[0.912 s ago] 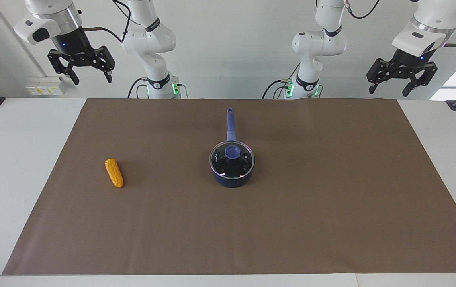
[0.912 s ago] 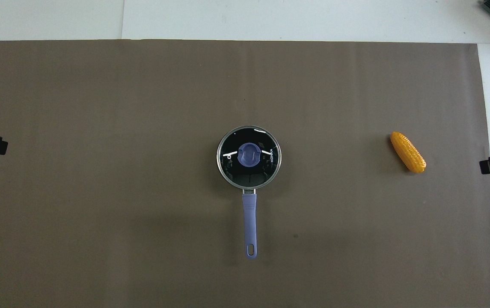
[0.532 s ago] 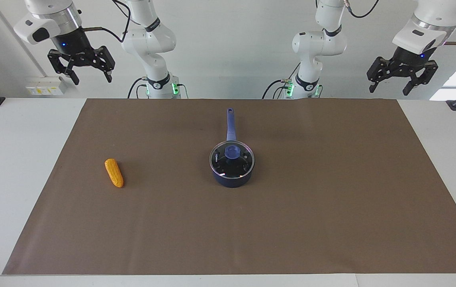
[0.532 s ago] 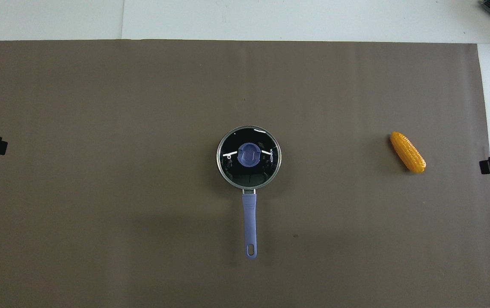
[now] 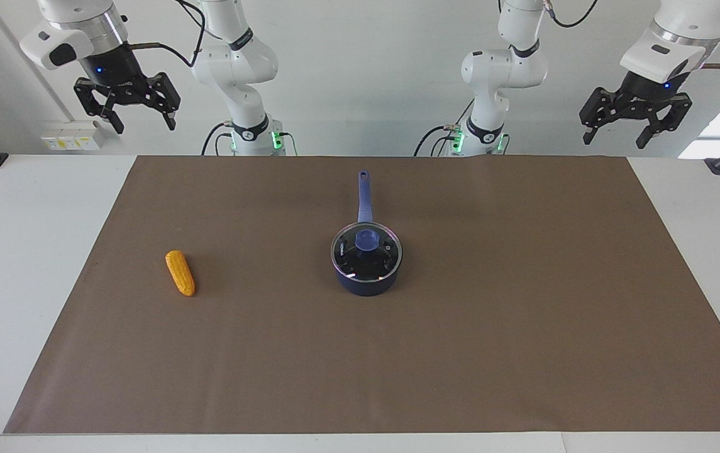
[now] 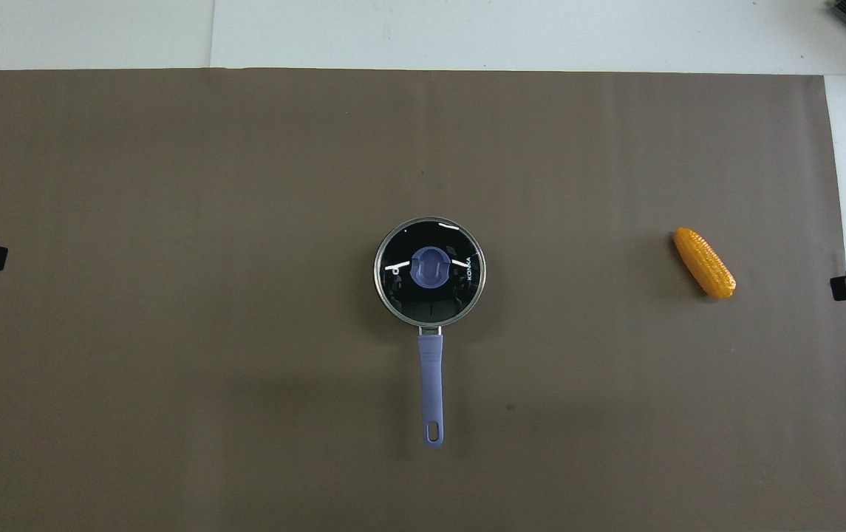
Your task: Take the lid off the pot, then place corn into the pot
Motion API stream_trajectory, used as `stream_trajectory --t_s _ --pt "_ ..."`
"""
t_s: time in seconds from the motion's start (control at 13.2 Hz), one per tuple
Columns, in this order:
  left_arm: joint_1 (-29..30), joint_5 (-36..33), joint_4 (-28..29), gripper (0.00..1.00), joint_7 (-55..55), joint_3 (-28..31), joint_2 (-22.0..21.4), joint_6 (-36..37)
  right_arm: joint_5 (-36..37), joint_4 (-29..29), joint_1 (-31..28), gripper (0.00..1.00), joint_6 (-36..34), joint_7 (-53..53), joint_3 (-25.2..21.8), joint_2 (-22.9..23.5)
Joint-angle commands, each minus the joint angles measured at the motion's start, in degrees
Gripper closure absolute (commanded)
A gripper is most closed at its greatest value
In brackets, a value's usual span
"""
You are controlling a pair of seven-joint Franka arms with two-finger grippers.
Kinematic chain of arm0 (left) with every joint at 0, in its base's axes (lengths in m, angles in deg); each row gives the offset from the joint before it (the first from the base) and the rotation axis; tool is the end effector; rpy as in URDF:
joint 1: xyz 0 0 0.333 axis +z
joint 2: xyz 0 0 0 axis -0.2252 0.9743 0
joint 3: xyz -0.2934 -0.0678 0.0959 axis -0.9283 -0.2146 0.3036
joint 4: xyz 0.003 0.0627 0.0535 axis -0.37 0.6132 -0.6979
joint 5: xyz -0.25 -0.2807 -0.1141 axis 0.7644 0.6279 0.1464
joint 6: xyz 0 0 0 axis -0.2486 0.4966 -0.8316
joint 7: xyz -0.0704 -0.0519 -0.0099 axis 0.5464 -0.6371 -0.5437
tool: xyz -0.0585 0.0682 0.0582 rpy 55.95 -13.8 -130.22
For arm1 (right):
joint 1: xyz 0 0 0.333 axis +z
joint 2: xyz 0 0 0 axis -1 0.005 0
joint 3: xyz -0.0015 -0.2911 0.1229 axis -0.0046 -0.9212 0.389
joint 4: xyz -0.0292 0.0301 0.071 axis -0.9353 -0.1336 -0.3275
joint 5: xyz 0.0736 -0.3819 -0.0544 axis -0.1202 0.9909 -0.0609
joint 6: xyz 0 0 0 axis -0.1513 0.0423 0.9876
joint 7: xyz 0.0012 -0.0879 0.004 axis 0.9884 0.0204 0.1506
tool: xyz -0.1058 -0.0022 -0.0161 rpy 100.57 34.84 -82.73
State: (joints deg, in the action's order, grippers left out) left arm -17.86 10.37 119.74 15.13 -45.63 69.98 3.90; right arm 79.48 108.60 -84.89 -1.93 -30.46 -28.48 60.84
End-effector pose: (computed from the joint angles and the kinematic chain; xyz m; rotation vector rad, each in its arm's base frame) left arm 0.5257 -0.0266 0.6930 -3.0888 0.3303 -0.0526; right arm 0.5033 -0.0302 0.6858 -3.1298 -0.1262 -0.0044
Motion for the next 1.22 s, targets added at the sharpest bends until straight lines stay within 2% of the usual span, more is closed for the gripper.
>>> stream_trajectory --t_s 0.0,0.46,0.53,0.68,0.91,1.14 --pt "0.71 -0.49 0.81 0.00 2.86 -0.23 -0.99 0.81 -0.99 -0.79 -0.34 0.00 -1.03 0.99 0.27 0.12" --pt "0.53 0.30 3.00 0.00 3.85 -0.23 -2.57 0.72 0.05 -0.62 -1.57 0.00 -1.47 0.82 -0.61 0.03" --pt "0.53 0.39 3.18 0.00 3.85 -0.23 -2.66 0.72 0.23 1.39 -1.57 0.00 -0.42 1.17 -0.61 -0.93" --pt "0.53 0.39 3.18 0.00 3.85 -0.23 -2.57 0.37 0.24 9.11 -1.75 0.00 6.67 2.13 -0.61 -2.78" --pt "0.45 0.48 3.18 0.00 3.76 -0.32 -2.57 0.55 1.64 17.99 -1.84 0.00 19.41 5.38 -0.61 -1.65" --pt "0.18 0.48 3.18 0.00 3.85 -0.41 -2.57 0.37 1.64 19.51 -2.54 0.00 27.51 9.85 -0.61 4.32"
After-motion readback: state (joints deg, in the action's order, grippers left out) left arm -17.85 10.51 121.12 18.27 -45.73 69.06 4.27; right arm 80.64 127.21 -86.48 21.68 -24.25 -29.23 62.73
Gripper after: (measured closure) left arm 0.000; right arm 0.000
